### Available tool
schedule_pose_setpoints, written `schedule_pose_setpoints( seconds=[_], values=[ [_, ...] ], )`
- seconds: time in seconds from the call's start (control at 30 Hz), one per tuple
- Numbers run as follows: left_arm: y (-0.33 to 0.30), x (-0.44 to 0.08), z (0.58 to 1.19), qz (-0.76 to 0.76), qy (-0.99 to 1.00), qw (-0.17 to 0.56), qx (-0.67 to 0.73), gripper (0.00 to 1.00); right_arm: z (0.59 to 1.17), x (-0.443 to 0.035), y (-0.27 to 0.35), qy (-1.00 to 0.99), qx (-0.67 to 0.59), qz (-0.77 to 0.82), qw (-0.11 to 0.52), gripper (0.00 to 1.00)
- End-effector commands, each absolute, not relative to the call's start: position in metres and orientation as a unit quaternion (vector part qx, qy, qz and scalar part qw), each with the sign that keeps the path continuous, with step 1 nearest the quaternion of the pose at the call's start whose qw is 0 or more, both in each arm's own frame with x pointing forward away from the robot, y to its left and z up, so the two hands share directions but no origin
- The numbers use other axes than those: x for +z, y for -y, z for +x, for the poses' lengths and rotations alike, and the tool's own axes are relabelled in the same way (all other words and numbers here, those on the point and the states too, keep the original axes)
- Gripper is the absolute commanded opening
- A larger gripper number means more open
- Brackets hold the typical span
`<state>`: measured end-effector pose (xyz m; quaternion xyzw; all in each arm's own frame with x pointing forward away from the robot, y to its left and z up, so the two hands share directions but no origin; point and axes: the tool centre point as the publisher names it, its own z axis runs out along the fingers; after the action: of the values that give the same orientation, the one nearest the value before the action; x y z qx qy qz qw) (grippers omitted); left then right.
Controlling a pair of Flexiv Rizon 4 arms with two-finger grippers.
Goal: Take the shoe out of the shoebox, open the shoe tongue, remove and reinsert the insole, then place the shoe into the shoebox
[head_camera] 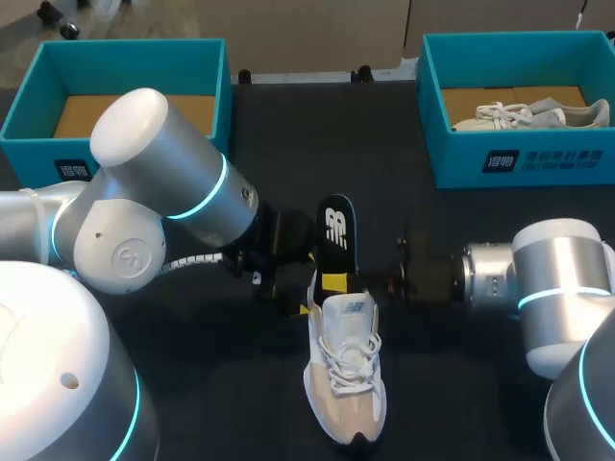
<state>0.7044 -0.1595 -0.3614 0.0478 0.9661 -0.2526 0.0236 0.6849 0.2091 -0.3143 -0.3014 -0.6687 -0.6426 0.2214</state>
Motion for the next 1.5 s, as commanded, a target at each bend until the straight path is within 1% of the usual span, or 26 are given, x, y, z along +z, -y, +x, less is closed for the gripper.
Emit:
schedule_pose_setpoints(
  seconds=[0.03, 0.1, 0.13, 0.17, 0.2, 0.23, 0.47, 0.87, 1.0, 1.03, 1.1, 1.2, 1.5],
  values=[
    [0.159, -0.362, 0.704, 0.048, -0.966, 0.024, -0.253, 1.0, 0.692, -0.311, -0.209, 0.667, -0.645, -0.303, 0.217, 0.4],
    [0.159, -0.362, 0.704, 0.048, -0.966, 0.024, -0.253, 1.0, 0.696, -0.31, -0.209, 0.663, -0.65, -0.305, 0.213, 0.38],
    [0.159, -0.362, 0.704, 0.048, -0.966, 0.024, -0.253, 1.0, 0.698, -0.31, -0.209, 0.661, -0.651, -0.306, 0.212, 0.36],
    [0.159, -0.362, 0.704, 0.048, -0.966, 0.024, -0.253, 1.0, 0.701, -0.31, -0.208, 0.659, -0.653, -0.309, 0.21, 0.32],
    [0.159, -0.362, 0.704, 0.048, -0.966, 0.024, -0.253, 1.0, 0.703, -0.31, -0.208, 0.657, -0.654, -0.31, 0.21, 0.24],
    [0.159, -0.362, 0.704, 0.048, -0.966, 0.024, -0.253, 1.0, 0.704, -0.31, -0.208, 0.656, -0.655, -0.311, 0.209, 0.0],
    [0.159, -0.362, 0.704, 0.048, -0.966, 0.024, -0.253, 1.0, 0.704, -0.32, -0.208, 0.653, -0.649, -0.322, 0.222, 0.0],
    [0.159, -0.362, 0.704, 0.048, -0.966, 0.024, -0.253, 1.0, 0.667, -0.351, -0.209, 0.646, -0.625, -0.354, 0.26, 0.0],
    [0.159, -0.362, 0.704, 0.048, -0.966, 0.024, -0.253, 1.0, 0.665, -0.351, -0.208, 0.639, -0.63, -0.357, 0.259, 0.0],
    [0.159, -0.362, 0.704, 0.048, -0.966, 0.024, -0.253, 1.0, 0.665, -0.349, -0.208, 0.639, -0.632, -0.355, 0.256, 0.1],
    [0.159, -0.362, 0.704, 0.048, -0.966, 0.024, -0.253, 1.0, 0.667, -0.343, -0.208, 0.641, -0.636, -0.351, 0.248, 0.39],
    [0.159, -0.362, 0.704, 0.048, -0.966, 0.024, -0.253, 1.0, 0.67, -0.334, -0.208, 0.646, -0.64, -0.343, 0.236, 0.43],
    [0.159, -0.362, 0.704, 0.048, -0.966, 0.024, -0.253, 1.0, 0.682, -0.31, -0.209, 0.662, -0.646, -0.318, 0.207, 0.42]
  ],
)
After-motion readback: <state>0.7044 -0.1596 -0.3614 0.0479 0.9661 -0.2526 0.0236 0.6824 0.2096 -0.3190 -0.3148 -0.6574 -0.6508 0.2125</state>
